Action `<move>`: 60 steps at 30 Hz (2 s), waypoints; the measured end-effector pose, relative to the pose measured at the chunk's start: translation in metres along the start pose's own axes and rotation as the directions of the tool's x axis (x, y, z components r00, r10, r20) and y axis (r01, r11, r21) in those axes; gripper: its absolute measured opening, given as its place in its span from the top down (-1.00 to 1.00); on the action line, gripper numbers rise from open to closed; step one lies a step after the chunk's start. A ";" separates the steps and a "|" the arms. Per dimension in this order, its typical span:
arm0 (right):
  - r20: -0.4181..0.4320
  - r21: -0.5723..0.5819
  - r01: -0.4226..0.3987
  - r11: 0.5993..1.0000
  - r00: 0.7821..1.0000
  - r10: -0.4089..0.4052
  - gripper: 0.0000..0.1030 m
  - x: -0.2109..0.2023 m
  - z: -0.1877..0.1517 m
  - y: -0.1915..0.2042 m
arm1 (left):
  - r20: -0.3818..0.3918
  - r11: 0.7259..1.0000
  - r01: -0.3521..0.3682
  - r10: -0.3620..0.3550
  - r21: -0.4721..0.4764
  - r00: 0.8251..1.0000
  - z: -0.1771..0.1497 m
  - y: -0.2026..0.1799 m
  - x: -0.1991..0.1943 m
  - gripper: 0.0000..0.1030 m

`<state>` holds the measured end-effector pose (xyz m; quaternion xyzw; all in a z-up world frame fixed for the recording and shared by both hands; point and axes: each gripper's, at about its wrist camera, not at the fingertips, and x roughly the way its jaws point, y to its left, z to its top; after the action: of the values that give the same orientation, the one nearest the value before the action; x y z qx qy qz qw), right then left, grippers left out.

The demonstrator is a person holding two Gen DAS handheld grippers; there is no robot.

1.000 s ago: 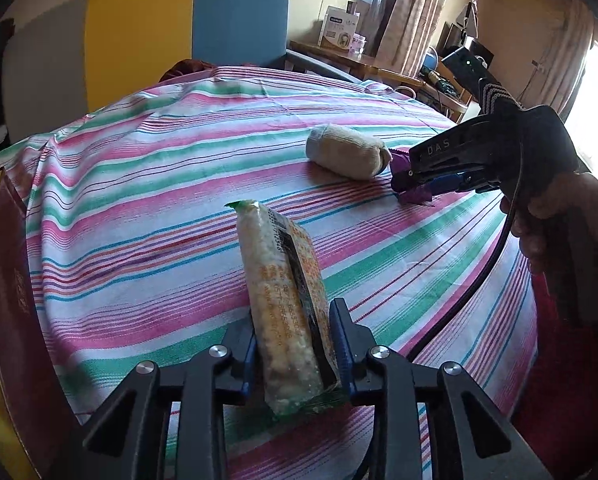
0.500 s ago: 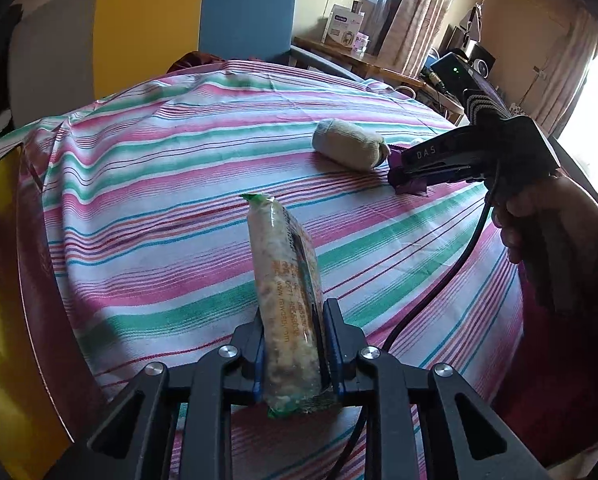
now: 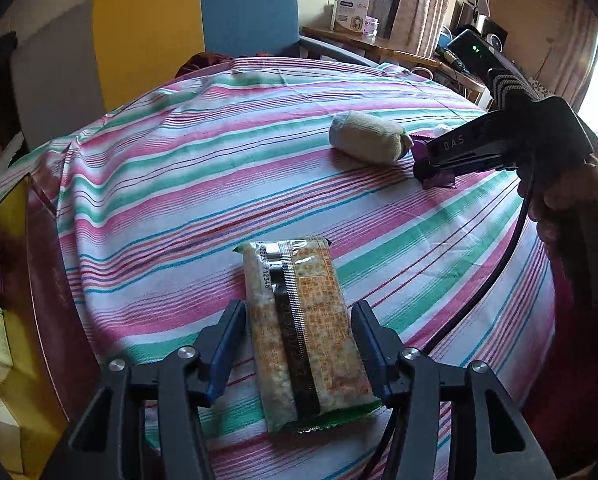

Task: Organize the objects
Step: 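Lift the biscuit bar with the left gripper while the right gripper grasps the purple packet, then carry the biscuit bar over the gold tray and open the left gripper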

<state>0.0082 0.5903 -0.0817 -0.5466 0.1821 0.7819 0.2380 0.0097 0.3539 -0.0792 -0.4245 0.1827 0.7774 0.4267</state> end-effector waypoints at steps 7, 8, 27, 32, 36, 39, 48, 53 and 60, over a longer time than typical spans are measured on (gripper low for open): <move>0.001 -0.014 0.003 1.000 1.000 -0.003 0.23 0.003 -0.001 0.005 | -0.012 0.997 -0.047 0.048 0.064 0.999 0.005 -0.008 0.014 0.03; 0.003 -0.018 0.005 1.000 1.000 -0.004 0.24 0.003 -0.001 0.005 | -0.008 0.997 -0.049 0.049 0.063 0.999 0.005 -0.009 0.014 0.04; 0.018 -0.051 0.036 0.998 0.999 -0.035 0.25 -0.011 -0.016 0.021 | 0.074 0.859 -0.118 0.178 -0.499 0.981 0.018 0.175 -0.097 0.06; 0.017 -0.051 0.035 0.998 0.999 -0.035 0.25 -0.012 -0.016 0.016 | -0.059 0.764 -0.180 0.183 -0.620 0.981 0.011 0.227 -0.066 0.06; 0.016 -0.055 0.036 0.998 0.999 -0.035 0.25 0.004 -0.007 0.003 | -0.101 0.723 -0.209 0.191 -0.658 0.976 0.016 0.245 -0.043 0.06; 0.016 -0.058 0.037 0.998 0.999 -0.036 0.25 0.005 -0.006 0.003 | -0.117 0.724 -0.238 0.214 -0.647 0.970 0.021 0.251 -0.029 0.05; 0.017 -0.065 0.040 0.997 0.999 -0.039 0.25 0.010 -0.002 0.005 | -0.088 0.738 -0.264 0.269 -0.621 0.959 0.022 0.249 -0.036 -0.04; 0.018 -0.069 0.044 0.997 0.999 -0.042 0.25 0.010 -0.002 0.005 | -0.001 0.790 -0.282 0.336 -0.545 0.942 0.010 0.222 -0.075 -0.19; 0.016 -0.086 0.066 0.994 0.998 -0.065 0.25 0.001 -0.014 0.008 | 0.074 0.826 -0.307 0.385 -0.473 0.920 -0.023 0.190 -0.124 -0.23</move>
<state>0.0145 0.5764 -0.0867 -0.5571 0.1285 0.7844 0.2406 -0.1002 0.1678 -0.0064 -0.4054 0.0347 0.8953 0.1813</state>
